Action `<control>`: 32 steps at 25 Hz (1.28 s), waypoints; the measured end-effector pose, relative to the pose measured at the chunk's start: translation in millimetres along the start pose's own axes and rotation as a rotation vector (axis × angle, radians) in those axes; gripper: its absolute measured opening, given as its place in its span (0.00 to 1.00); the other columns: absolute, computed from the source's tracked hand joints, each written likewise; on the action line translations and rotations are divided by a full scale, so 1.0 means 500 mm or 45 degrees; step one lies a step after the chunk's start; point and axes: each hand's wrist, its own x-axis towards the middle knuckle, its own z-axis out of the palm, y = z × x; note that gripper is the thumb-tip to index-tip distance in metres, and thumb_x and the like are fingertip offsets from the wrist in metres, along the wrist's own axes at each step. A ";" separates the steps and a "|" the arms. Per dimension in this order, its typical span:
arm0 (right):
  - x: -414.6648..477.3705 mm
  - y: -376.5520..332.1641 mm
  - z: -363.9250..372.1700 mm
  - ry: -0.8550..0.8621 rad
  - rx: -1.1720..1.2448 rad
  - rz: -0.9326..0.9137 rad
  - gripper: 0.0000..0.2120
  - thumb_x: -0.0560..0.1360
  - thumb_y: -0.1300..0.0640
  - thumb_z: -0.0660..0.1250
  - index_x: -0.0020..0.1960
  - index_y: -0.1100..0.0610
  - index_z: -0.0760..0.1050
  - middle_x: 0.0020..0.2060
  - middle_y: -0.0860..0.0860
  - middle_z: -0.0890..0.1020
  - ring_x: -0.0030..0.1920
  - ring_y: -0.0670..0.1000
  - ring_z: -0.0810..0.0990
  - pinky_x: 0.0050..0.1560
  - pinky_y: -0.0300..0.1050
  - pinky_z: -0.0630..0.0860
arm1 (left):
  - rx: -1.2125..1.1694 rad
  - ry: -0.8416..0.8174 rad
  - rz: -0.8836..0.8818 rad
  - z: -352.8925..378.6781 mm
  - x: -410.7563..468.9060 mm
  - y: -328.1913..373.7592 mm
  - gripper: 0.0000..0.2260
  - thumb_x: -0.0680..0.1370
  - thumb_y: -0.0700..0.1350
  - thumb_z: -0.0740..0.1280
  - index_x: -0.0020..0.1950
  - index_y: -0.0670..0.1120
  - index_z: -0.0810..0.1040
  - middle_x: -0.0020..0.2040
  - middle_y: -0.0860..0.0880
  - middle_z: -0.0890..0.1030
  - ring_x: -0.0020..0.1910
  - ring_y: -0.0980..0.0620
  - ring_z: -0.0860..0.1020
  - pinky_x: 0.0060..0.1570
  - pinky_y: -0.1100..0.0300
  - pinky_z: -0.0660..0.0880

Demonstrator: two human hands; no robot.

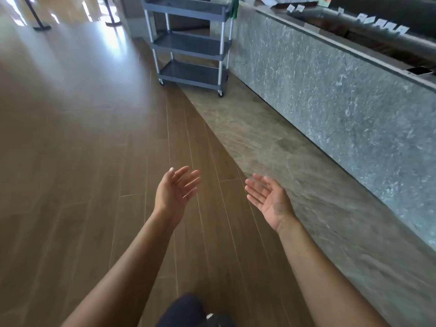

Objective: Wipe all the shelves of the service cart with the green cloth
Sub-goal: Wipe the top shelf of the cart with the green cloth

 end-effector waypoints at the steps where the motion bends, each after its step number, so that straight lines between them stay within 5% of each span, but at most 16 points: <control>1: 0.012 0.001 0.003 -0.010 -0.014 0.018 0.14 0.78 0.52 0.59 0.58 0.57 0.77 0.52 0.56 0.84 0.55 0.53 0.82 0.57 0.49 0.75 | 0.010 0.015 -0.001 -0.002 0.010 0.002 0.18 0.82 0.52 0.55 0.63 0.44 0.75 0.56 0.43 0.83 0.58 0.44 0.80 0.55 0.52 0.72; 21: 0.481 -0.116 0.225 0.060 -0.010 0.007 0.14 0.79 0.53 0.58 0.57 0.56 0.77 0.53 0.54 0.84 0.56 0.52 0.81 0.58 0.49 0.74 | 0.158 -0.059 -0.007 0.079 0.509 0.265 0.13 0.80 0.43 0.58 0.61 0.44 0.76 0.56 0.43 0.83 0.58 0.44 0.79 0.59 0.53 0.72; 32: 0.787 -0.256 0.218 0.086 -0.005 0.040 0.15 0.78 0.52 0.57 0.58 0.56 0.77 0.53 0.54 0.84 0.57 0.52 0.81 0.60 0.50 0.73 | 0.182 -0.031 -0.034 0.211 0.805 0.299 0.13 0.80 0.41 0.58 0.61 0.44 0.76 0.56 0.43 0.83 0.60 0.42 0.78 0.61 0.51 0.71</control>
